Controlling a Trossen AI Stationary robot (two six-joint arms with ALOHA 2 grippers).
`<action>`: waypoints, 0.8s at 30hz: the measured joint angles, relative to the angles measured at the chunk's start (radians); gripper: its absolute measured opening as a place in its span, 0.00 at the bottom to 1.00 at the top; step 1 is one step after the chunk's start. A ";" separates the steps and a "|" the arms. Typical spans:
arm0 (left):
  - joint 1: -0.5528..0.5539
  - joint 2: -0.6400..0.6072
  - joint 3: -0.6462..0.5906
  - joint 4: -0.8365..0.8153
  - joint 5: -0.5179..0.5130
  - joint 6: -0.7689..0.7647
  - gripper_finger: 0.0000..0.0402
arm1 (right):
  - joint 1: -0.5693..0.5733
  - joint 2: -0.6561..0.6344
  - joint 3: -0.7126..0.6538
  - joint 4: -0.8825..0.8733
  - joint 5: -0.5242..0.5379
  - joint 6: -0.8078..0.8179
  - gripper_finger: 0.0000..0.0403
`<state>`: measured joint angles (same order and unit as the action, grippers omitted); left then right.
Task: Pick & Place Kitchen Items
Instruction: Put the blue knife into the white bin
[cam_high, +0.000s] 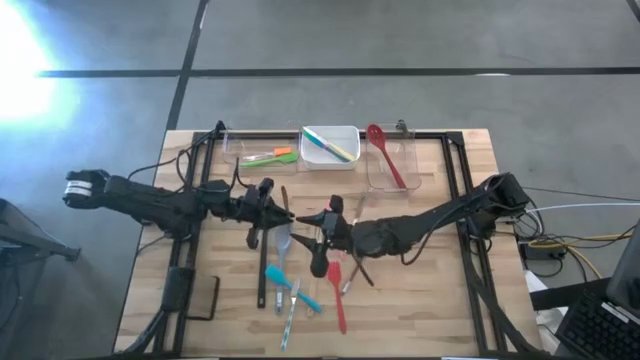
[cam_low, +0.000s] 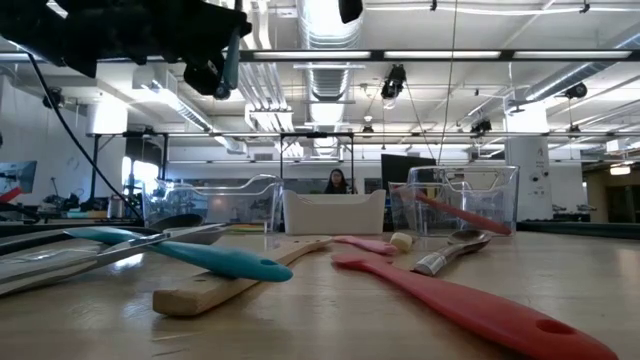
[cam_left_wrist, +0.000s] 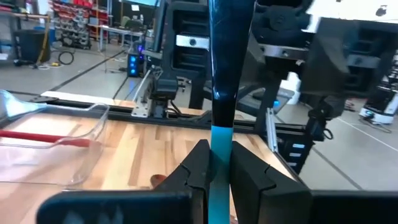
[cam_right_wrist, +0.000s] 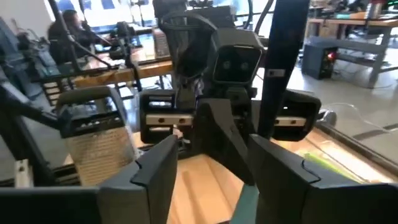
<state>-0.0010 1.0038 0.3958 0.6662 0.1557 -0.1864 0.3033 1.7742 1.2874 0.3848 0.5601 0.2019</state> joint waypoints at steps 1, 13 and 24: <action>0.000 0.001 0.000 0.002 -0.001 0.000 0.09 | 0.000 0.011 0.012 -0.001 0.014 0.000 0.48; 0.000 0.011 0.002 0.007 0.008 0.006 0.09 | -0.041 0.087 0.067 -0.039 0.106 0.035 0.53; 0.000 0.011 0.002 0.007 0.010 0.015 0.09 | -0.077 0.089 0.067 -0.032 0.120 0.060 0.47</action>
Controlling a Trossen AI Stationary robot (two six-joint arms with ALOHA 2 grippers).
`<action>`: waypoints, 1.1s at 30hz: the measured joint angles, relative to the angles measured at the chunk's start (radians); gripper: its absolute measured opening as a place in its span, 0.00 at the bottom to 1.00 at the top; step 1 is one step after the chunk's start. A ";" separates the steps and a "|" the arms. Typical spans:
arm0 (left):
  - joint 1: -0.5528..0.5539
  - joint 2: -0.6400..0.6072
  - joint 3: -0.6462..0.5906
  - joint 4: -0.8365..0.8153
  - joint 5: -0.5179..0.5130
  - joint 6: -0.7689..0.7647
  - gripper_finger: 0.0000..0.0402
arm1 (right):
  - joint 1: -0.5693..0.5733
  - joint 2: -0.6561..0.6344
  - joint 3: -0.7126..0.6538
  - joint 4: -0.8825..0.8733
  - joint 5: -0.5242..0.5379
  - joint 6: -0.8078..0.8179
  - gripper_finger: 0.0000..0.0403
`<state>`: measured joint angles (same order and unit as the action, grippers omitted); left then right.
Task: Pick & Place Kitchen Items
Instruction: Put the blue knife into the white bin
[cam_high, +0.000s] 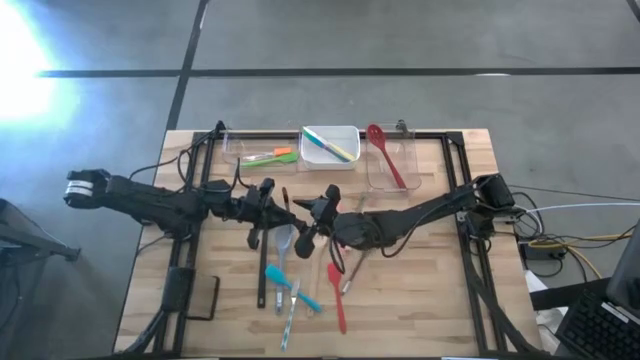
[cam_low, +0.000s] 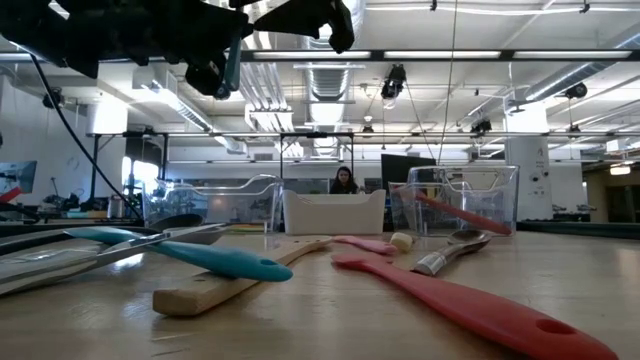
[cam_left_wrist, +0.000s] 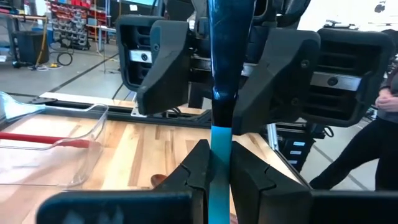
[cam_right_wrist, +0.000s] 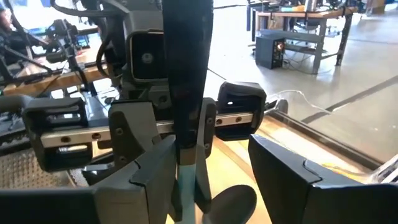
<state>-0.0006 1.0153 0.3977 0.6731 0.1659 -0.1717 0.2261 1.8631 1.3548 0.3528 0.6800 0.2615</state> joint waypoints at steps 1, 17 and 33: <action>0.001 0.000 0.000 0.000 -0.002 0.002 0.09 | -0.003 0.001 0.000 0.000 -0.001 0.014 0.46; 0.001 0.000 -0.001 -0.004 -0.007 0.016 0.09 | -0.025 0.001 0.000 0.003 -0.085 0.025 0.07; 0.002 0.000 -0.003 -0.018 -0.001 0.046 0.20 | -0.028 0.000 -0.001 -0.007 -0.082 0.000 0.05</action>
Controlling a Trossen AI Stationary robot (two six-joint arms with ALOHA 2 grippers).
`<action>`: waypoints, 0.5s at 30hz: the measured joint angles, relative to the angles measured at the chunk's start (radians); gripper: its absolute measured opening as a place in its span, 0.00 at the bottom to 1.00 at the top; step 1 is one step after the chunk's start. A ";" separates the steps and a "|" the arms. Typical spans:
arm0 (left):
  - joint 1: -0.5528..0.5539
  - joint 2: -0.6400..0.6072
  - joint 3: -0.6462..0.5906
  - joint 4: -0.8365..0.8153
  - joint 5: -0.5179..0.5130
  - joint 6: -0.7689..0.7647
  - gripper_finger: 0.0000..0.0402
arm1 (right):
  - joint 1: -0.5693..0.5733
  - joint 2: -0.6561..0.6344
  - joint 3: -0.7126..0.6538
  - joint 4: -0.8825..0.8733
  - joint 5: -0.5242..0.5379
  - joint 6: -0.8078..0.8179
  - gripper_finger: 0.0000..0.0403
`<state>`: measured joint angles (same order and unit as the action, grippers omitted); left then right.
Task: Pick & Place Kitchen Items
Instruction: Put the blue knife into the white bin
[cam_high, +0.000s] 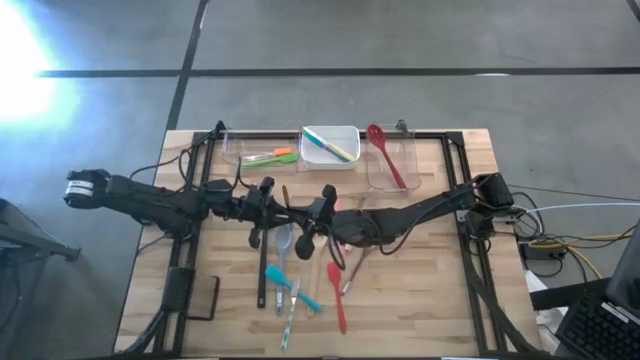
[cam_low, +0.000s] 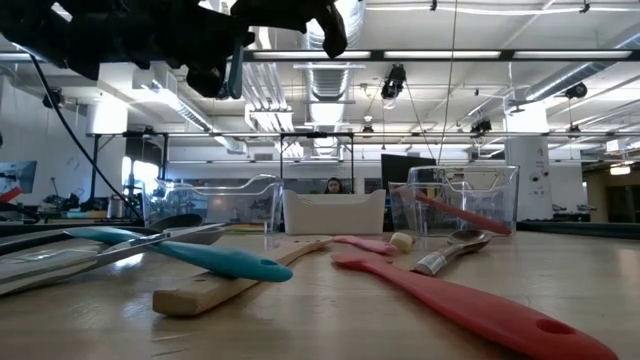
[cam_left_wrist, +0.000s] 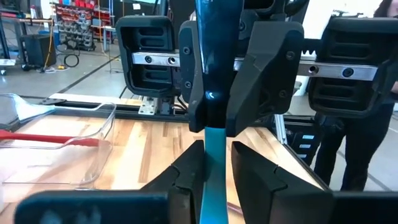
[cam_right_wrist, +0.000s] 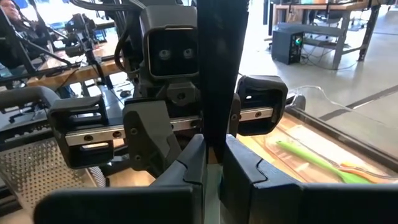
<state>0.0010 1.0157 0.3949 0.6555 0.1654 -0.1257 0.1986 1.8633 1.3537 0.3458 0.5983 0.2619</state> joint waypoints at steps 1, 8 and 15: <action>0.000 0.000 -0.001 0.000 0.000 0.001 0.20 | 0.000 0.000 0.000 -0.004 0.000 0.000 0.05; 0.000 0.000 -0.005 -0.011 -0.022 0.001 0.22 | 0.000 -0.021 0.001 -0.105 0.027 0.012 0.05; -0.004 0.000 -0.006 -0.029 -0.005 0.015 0.29 | 0.001 -0.064 0.000 -0.187 0.112 0.006 0.05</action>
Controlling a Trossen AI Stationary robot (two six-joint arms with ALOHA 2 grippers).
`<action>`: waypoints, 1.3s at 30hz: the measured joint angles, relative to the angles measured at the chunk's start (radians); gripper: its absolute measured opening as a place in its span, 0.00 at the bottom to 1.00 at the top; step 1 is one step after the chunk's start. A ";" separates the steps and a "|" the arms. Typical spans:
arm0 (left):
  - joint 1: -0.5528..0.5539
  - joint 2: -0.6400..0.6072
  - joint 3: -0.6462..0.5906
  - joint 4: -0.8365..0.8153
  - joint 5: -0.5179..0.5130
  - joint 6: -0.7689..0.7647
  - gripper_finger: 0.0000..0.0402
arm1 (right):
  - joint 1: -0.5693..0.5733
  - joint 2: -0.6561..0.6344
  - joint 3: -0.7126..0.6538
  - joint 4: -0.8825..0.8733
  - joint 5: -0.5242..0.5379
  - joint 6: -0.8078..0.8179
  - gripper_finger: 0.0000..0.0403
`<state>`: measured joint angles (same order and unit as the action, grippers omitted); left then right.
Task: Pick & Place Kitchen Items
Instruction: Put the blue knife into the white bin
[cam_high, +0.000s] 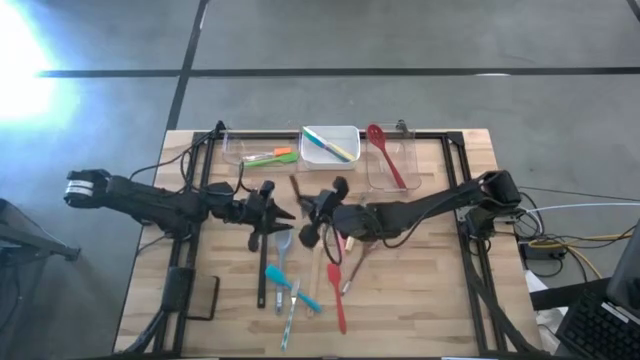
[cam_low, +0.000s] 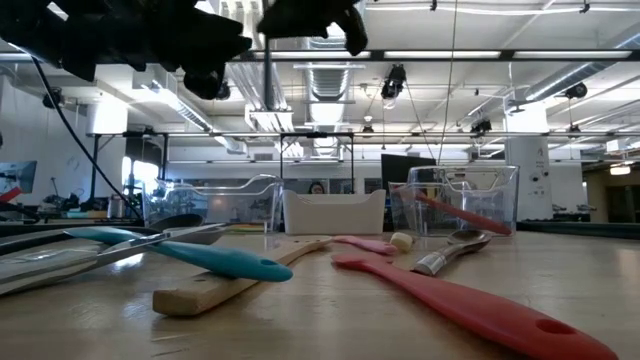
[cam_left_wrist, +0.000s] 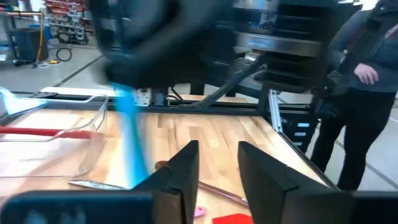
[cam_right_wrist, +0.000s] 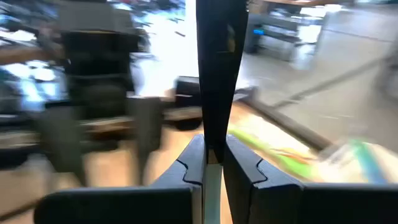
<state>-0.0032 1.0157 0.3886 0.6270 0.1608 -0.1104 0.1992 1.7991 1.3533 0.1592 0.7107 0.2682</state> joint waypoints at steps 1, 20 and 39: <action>0.001 0.000 0.000 0.000 -0.005 0.000 0.32 | 0.000 -0.007 0.000 -0.022 0.024 0.005 0.05; 0.001 -0.007 0.000 -0.019 -0.025 -0.002 0.66 | 0.017 -0.140 0.000 -0.527 0.108 0.210 0.05; 0.002 -0.007 0.006 -0.015 -0.029 0.028 0.66 | -0.378 -0.164 0.000 -0.631 -0.231 0.068 0.05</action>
<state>-0.0013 1.0084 0.3947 0.6121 0.1322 -0.0825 -0.1784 1.6356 1.3537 -0.4714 0.4796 0.3365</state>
